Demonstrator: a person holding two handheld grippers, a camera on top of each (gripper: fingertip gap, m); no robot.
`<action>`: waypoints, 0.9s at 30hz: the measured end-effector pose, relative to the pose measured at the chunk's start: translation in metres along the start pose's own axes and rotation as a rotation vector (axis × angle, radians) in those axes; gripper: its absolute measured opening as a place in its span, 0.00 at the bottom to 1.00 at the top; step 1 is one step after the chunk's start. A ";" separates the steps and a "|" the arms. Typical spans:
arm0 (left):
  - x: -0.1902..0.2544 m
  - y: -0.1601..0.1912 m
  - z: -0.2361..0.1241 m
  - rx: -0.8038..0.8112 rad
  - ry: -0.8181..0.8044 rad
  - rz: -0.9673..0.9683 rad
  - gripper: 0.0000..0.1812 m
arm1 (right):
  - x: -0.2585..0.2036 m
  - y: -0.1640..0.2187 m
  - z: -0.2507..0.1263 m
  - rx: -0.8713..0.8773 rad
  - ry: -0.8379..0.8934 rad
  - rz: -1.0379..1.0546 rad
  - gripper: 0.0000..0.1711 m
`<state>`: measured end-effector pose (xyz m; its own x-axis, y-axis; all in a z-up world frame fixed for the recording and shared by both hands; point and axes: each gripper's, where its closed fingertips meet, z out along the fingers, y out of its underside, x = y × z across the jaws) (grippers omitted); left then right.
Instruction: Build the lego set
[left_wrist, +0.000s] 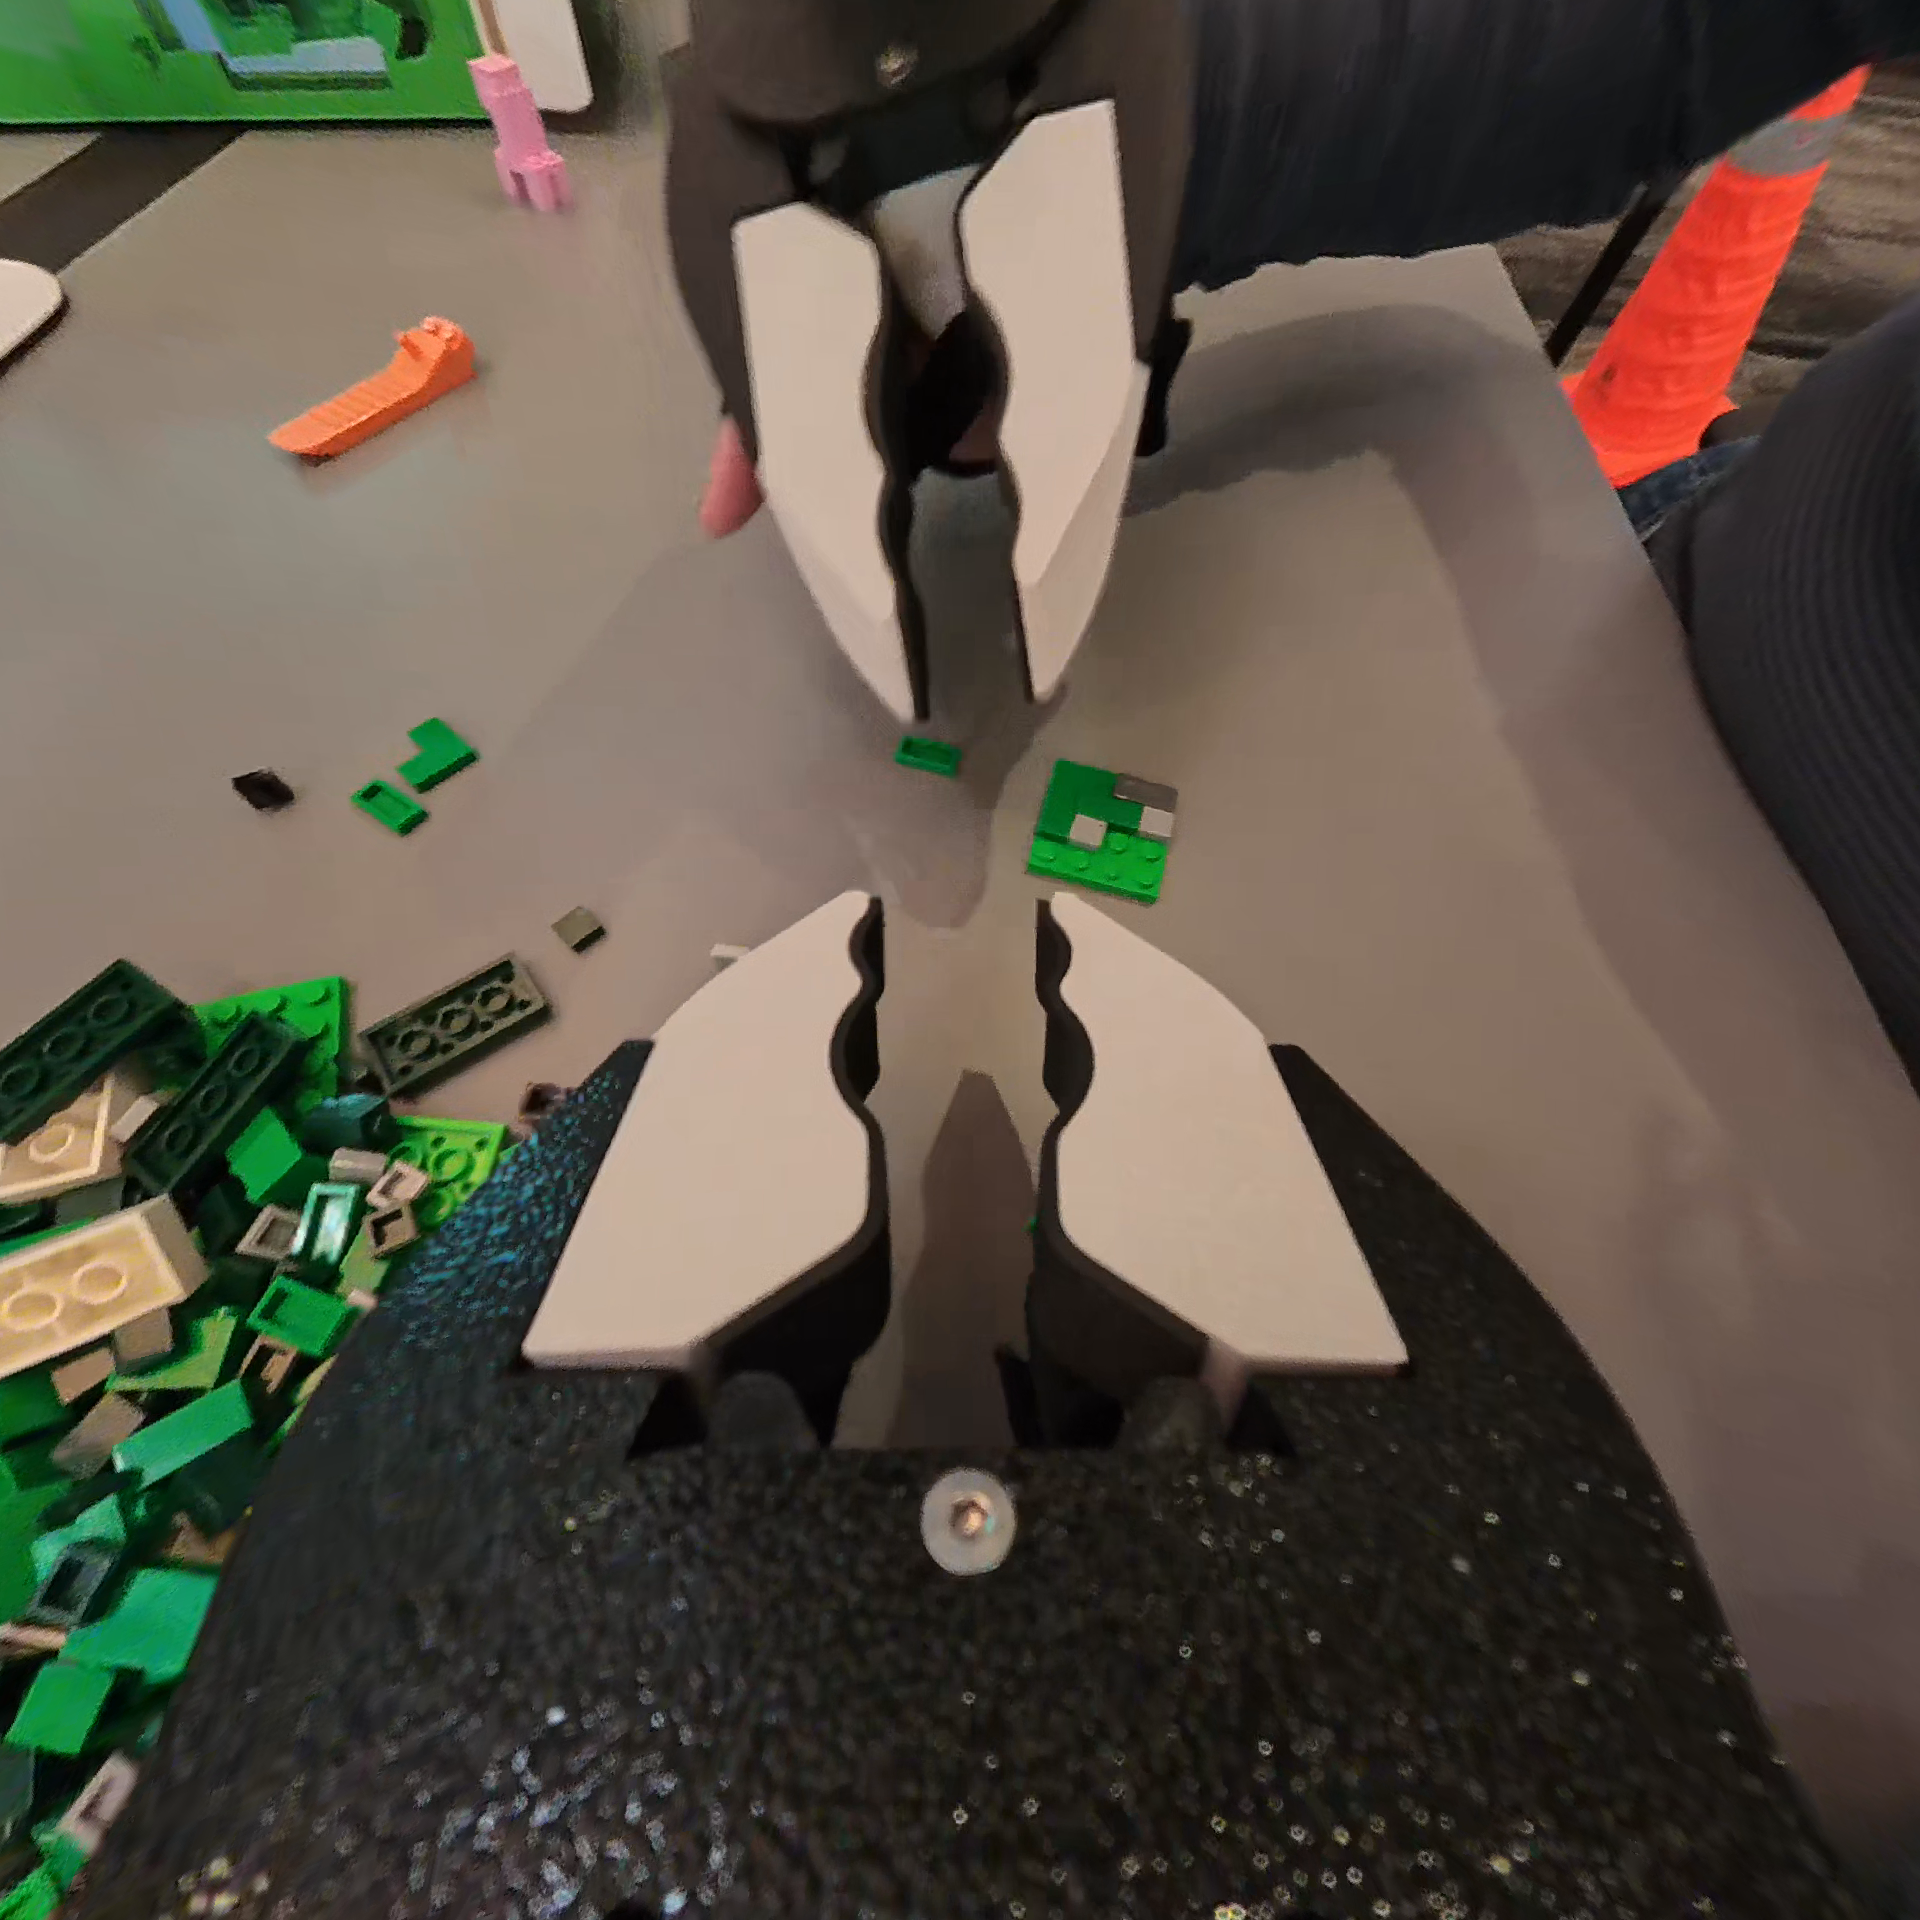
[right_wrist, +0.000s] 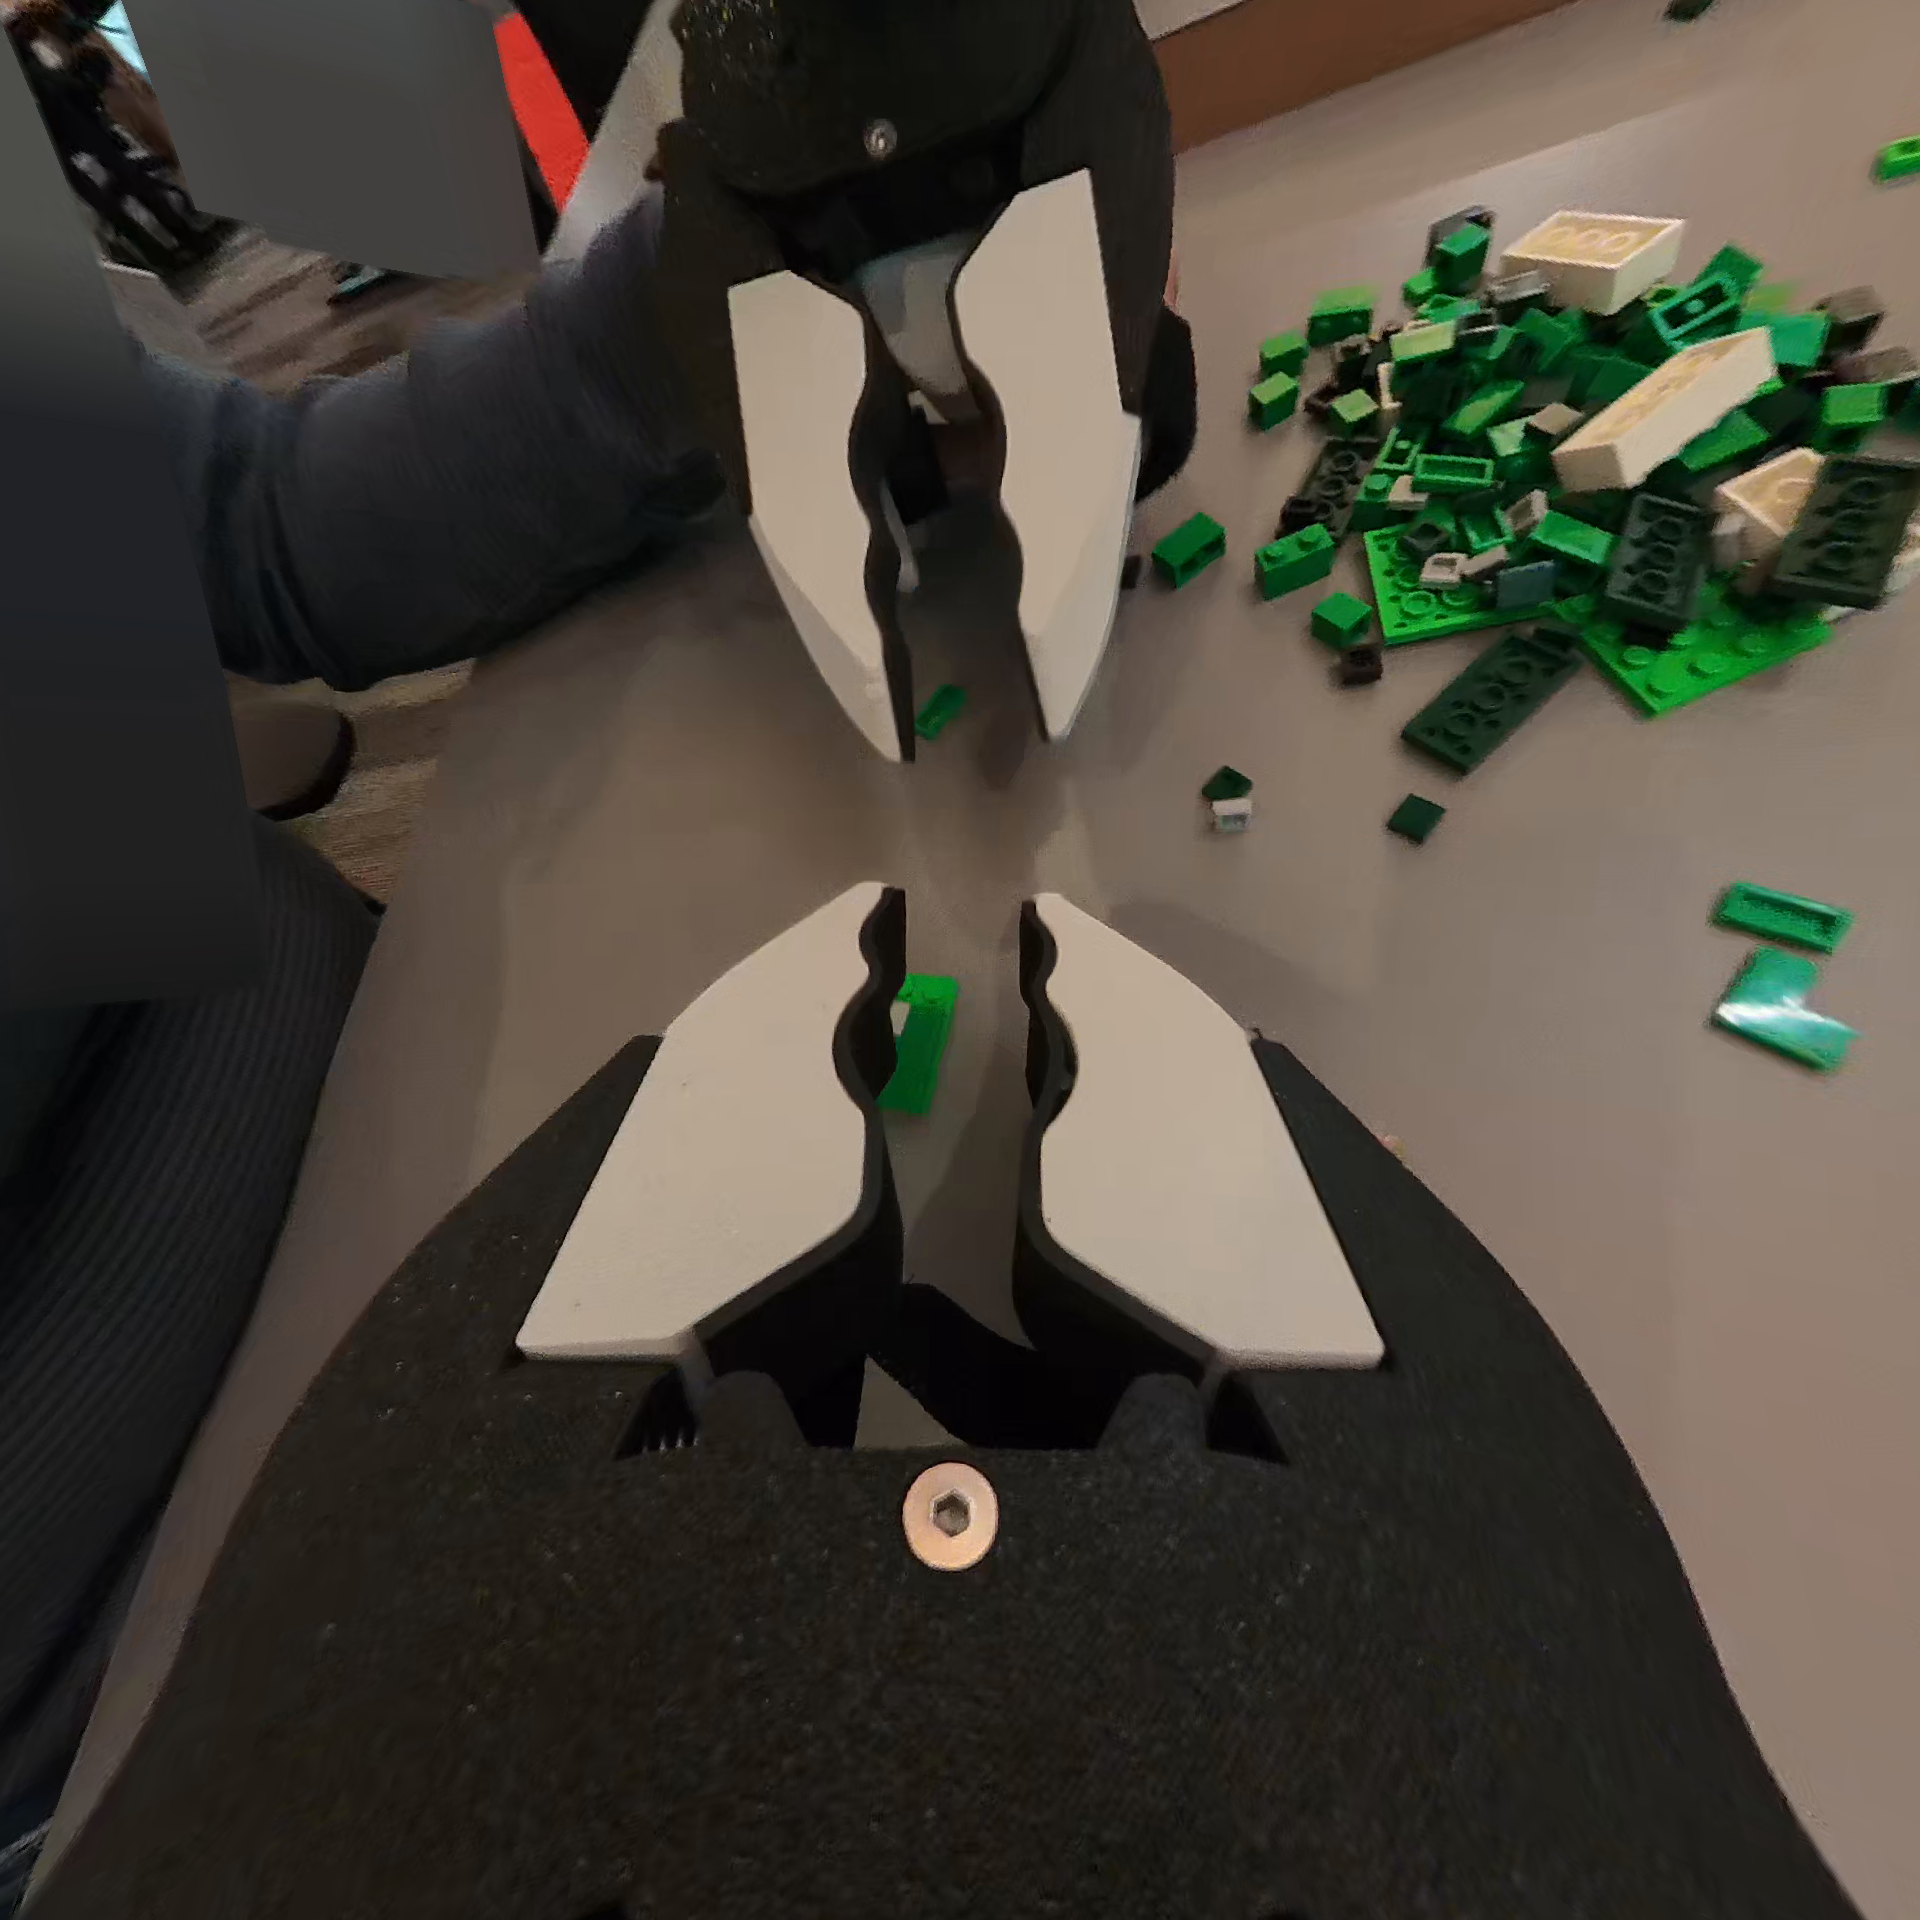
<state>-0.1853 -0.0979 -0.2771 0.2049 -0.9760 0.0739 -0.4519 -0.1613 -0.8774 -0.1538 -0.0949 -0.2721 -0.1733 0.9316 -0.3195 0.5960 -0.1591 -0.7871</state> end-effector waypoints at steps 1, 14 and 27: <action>-0.003 0.000 -0.001 0.002 -0.016 -0.004 0.15 | 0.000 0.002 -0.004 0.003 0.032 -0.003 0.12; -0.056 -0.011 -0.038 0.173 -0.365 -0.029 0.15 | -0.021 0.031 0.005 -0.125 0.252 -0.075 0.08; 0.001 -0.030 -0.004 0.143 -0.043 0.031 0.14 | -0.020 0.048 0.025 -0.279 0.282 -0.241 0.19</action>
<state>-0.1749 -0.0949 -0.2484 0.2314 -0.9725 0.0274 -0.3313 -0.1053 -0.9376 -0.1416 -0.1291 -0.3166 -0.1360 0.9899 0.0414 0.7598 0.1310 -0.6368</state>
